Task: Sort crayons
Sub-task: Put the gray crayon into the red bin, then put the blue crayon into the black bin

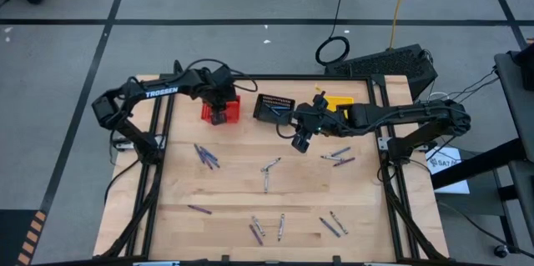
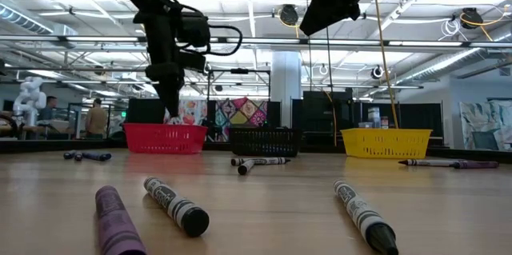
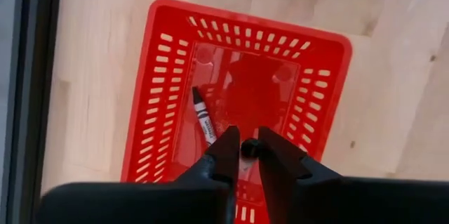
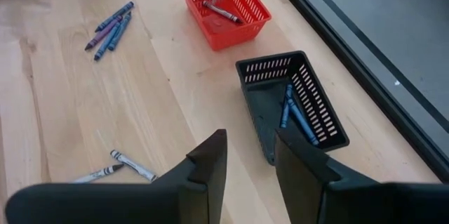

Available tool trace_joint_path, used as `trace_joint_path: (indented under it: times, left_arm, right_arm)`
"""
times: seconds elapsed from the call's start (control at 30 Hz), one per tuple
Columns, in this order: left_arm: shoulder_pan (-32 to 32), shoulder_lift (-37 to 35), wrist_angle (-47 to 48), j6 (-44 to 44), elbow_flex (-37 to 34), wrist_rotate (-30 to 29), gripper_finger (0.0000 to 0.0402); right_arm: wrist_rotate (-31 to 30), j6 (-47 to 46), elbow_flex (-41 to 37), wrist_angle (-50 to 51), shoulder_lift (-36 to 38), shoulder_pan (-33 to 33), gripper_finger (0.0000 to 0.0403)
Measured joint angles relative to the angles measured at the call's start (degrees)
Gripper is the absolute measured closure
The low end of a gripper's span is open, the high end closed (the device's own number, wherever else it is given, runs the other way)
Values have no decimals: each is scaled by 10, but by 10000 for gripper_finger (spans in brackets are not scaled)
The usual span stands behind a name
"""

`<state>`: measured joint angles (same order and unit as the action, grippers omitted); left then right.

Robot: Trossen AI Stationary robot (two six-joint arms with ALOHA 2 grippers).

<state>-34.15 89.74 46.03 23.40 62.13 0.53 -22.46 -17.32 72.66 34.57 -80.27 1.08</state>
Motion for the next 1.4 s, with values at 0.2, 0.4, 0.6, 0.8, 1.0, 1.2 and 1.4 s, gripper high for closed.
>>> trace_joint_path:
  times: [0.2,0.4,0.6,0.8,1.0,1.2,1.4]
  left_arm:
    - [0,5,0,0,0,-38,325]
    - [4,4,12,-32,0,-42,323]
    - [32,-12,79,-77,0,-40,322]
    - [80,-63,120,-131,0,-38,322]
    - [129,-118,164,-251,0,-38,322]
    - [171,-139,196,-415,1,-42,322]
    - [206,-138,256,-546,1,-77,322]
  right_arm:
    - [0,-7,0,0,0,0,298]
    - [0,-5,0,0,0,0,298]
    - [-1,3,0,0,0,-1,298]
    - [-2,11,0,9,0,-9,298]
    - [-1,9,0,21,0,-15,298]
    - [-1,0,0,22,0,-15,298]
    - [0,0,0,22,0,-15,298]
